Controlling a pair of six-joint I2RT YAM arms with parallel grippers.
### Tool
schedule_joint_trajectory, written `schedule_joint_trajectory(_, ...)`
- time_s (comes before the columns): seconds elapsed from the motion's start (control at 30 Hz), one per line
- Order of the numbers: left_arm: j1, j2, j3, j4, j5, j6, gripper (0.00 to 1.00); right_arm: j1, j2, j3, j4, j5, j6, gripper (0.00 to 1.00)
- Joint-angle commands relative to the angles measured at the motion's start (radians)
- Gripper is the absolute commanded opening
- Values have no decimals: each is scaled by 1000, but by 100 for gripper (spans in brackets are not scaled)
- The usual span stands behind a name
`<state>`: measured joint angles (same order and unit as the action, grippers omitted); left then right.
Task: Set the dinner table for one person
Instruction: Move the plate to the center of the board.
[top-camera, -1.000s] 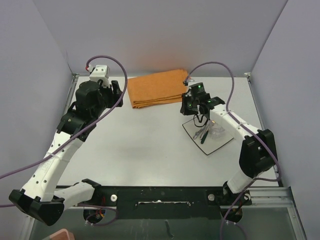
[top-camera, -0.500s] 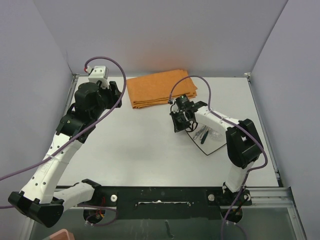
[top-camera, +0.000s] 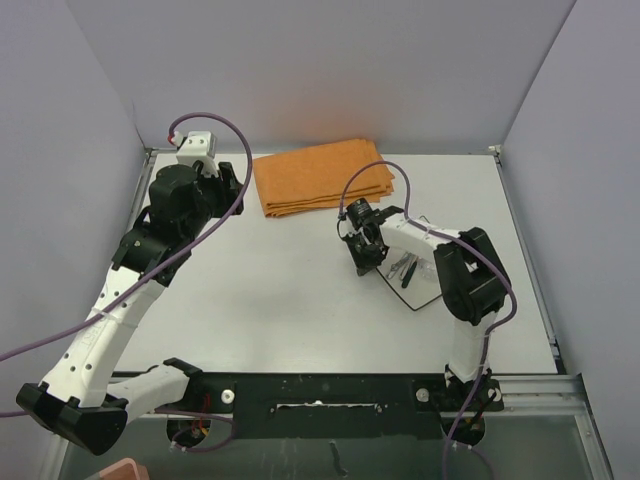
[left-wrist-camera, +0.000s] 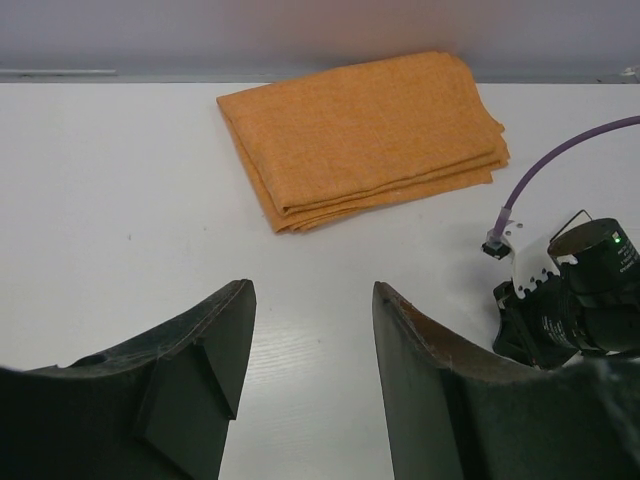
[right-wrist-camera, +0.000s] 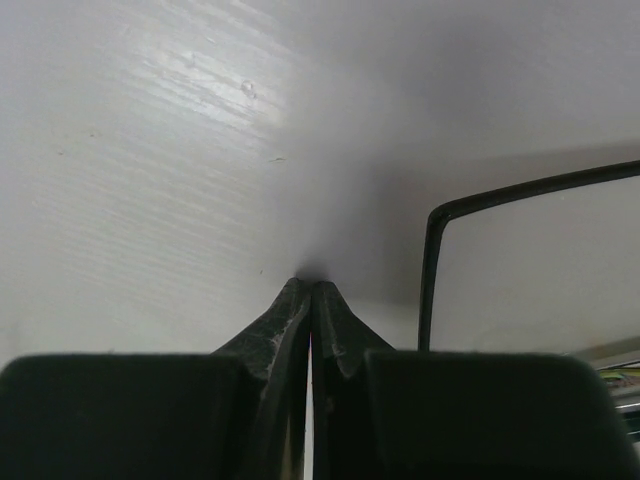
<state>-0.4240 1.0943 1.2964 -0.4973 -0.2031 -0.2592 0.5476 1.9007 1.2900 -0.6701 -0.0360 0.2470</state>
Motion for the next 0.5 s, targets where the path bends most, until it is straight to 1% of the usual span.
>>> schedule_joint_trajectory(0.0, -6, -5, 58, 52, -8, 2, 49, -21, 17, 64, -18, 63, 16, 0)
schedule_joint_trajectory(0.2, -6, -6, 75, 39, -13, 28, 49, -61, 46, 84, -18, 76, 23, 0)
schedule_joint_trajectory(0.47, -4, -13, 96, 28, -22, 51, 50, -150, 85, 115, -27, 116, 40, 0)
